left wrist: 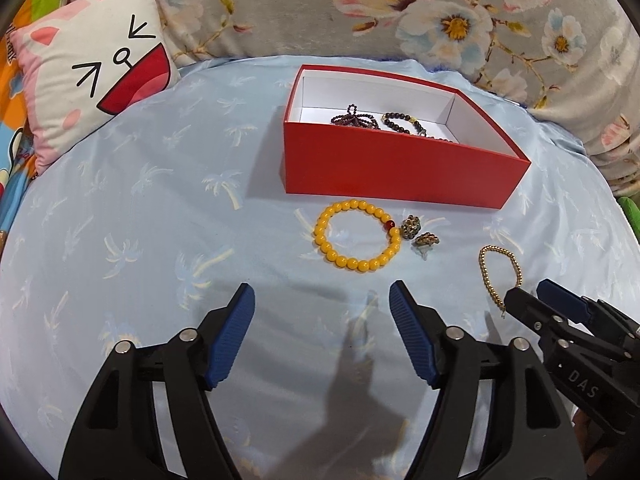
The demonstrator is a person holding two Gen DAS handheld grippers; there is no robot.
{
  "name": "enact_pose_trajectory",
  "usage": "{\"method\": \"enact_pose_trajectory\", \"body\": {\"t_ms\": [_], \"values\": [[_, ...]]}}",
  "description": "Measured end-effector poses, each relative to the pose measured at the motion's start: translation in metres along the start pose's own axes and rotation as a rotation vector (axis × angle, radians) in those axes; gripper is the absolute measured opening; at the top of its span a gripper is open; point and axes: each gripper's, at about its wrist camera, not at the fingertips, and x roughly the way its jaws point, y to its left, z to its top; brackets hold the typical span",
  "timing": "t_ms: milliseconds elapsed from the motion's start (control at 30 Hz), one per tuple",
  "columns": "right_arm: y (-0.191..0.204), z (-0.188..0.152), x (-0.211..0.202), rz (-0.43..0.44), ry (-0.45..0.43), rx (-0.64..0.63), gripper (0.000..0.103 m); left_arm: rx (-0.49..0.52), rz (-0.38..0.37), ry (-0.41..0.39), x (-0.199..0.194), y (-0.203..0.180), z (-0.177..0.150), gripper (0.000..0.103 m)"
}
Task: Organize jewelry
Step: 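Withdraw both grippers from the box toward the remaining bracelets, then grasp the gold bead chain bracelet with the right gripper and lift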
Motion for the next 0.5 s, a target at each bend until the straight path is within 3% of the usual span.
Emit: {"method": "enact_pose_trajectory", "body": {"t_ms": [433, 500], "values": [[0.011, 0.014, 0.023, -0.046, 0.013, -0.031, 0.050, -0.029, -0.008, 0.014, 0.011, 0.008, 0.007, 0.069], [0.011, 0.013, 0.023, -0.057, 0.009, -0.044, 0.046, -0.027, -0.009, 0.012, 0.012, 0.007, 0.008, 0.069]]}}
